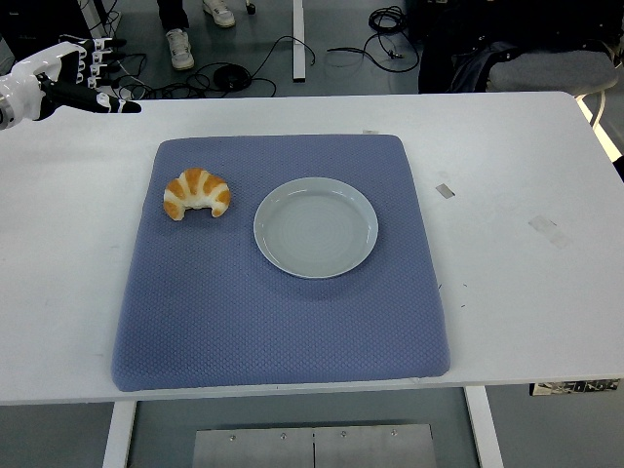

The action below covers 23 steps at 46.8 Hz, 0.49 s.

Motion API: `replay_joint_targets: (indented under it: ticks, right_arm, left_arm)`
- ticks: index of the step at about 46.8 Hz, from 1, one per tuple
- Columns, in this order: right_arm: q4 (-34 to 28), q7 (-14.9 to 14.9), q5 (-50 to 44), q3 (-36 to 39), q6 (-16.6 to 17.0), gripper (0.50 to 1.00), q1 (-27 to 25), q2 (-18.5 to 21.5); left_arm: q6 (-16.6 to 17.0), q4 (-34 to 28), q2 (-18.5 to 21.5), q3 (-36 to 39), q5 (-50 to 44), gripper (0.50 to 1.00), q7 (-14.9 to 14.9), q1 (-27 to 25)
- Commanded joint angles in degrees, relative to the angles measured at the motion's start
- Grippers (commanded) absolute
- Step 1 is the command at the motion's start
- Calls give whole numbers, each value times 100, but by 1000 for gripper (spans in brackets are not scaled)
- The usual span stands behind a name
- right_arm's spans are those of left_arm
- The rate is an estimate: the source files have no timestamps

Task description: Place the bread on the plate

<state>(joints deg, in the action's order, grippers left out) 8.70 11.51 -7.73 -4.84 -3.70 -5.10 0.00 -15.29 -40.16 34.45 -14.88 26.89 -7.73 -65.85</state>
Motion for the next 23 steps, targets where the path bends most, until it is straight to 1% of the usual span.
replay_joint_targets:
  ticks: [1, 12, 15, 19, 23]
  right_arm:
    - [0, 0, 0, 0, 1, 1000, 0, 0]
    - [0, 0, 0, 0, 1, 1000, 0, 0]
    - [0, 0, 0, 0, 1, 1000, 0, 0]
    - [0, 0, 0, 0, 1, 1000, 0, 0]
    - [0, 0, 0, 0, 1, 1000, 0, 0]
  left_arm:
    - [0, 0, 0, 38, 9, 998, -9, 11]
    - [17, 0, -9, 38, 44, 998, -18, 28]
    - [157, 26, -53, 38, 53, 998, -18, 37]
    - [491, 70, -254, 47, 53, 998, -18, 46]
    - [571, 61, -369, 82, 71, 998, 0, 37]
